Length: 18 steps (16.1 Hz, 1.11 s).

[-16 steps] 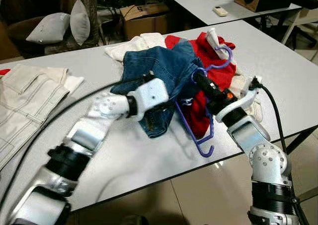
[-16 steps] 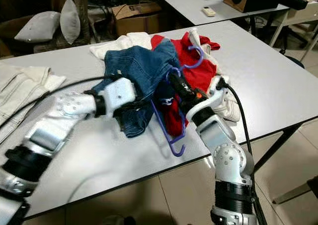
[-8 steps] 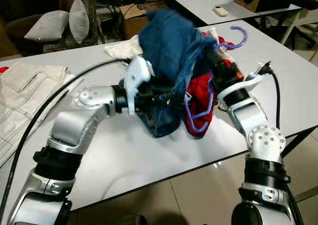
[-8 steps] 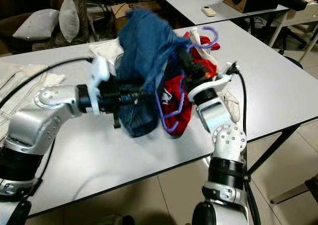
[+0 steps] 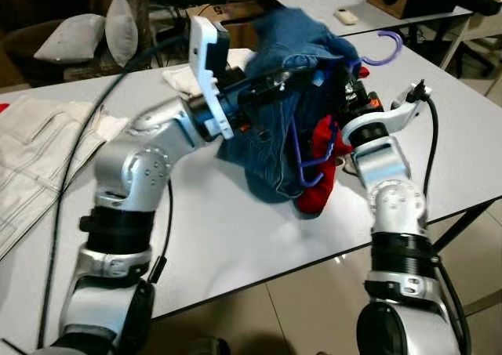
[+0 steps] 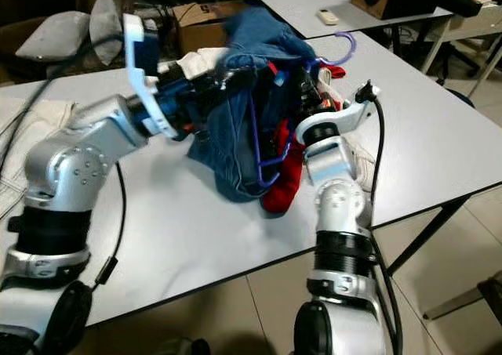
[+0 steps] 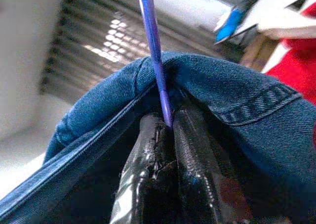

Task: Hang hanger

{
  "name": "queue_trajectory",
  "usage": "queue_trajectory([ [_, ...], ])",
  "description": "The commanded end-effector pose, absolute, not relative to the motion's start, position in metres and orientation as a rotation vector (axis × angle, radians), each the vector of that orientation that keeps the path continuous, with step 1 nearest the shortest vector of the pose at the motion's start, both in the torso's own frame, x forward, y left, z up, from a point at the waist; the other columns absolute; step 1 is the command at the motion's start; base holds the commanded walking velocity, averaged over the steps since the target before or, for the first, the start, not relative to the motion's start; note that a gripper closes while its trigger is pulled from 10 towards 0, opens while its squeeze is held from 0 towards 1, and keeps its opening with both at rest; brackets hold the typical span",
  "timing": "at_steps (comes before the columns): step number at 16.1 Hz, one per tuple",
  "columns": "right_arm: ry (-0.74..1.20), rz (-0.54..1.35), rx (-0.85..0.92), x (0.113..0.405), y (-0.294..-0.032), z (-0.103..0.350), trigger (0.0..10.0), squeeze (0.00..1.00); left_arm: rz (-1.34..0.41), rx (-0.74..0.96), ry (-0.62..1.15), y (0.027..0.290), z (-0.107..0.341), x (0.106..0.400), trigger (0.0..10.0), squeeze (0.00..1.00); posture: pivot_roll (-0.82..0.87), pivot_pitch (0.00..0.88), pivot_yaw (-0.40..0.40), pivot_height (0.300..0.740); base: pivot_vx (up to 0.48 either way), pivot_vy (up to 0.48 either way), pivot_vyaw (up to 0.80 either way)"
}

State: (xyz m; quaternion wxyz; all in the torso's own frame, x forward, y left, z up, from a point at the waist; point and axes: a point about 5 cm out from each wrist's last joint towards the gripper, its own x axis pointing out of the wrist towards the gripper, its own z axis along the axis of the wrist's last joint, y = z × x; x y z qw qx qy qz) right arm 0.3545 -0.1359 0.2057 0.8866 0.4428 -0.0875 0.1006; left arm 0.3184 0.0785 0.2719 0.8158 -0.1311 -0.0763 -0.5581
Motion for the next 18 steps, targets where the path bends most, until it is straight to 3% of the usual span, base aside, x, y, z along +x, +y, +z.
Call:
queue_trajectory([
  [1, -0.193, 0.114, 0.901, 0.357, -0.141, 0.202, 10.0, 0.0, -1.226, -0.311, -0.239, 0.076, 0.294, 0.315, 0.0, 0.0, -0.05, 0.0, 0.022, 0.74, 0.0, 0.0, 0.0],
  [8, -0.253, -0.015, 0.886, 0.365, -0.126, 0.191, 10.0, 0.0, -1.259, -0.511, -0.218, 0.05, 0.314, 0.314, 0.0, 0.0, -0.02, 0.0, 0.023, 0.74, 0.0, 0.0, 0.0],
  [10, -0.179, 0.087, 0.698, 0.365, -0.099, 0.179, 10.0, 0.0, -1.163, -0.606, -0.211, 0.046, 0.324, 0.326, 0.0, 0.0, -0.02, 0.0, 0.031, 0.74, 0.0, 0.0, 0.0],
  [13, -0.064, 0.177, 0.538, 0.357, -0.084, 0.157, 10.0, 0.0, -0.975, -0.708, -0.283, 0.063, 0.347, 0.35, 0.0, 0.0, -0.02, 0.0, 0.04, 0.74, 0.0, 0.0, 0.0],
  [18, 0.079, 0.313, 0.245, 0.338, -0.101, 0.148, 10.0, 0.0, -0.705, -0.697, -0.372, 0.106, 0.368, 0.38, 0.0, 0.0, -0.03, 0.0, 0.051, 0.74, 0.0, 0.0, 0.0],
])
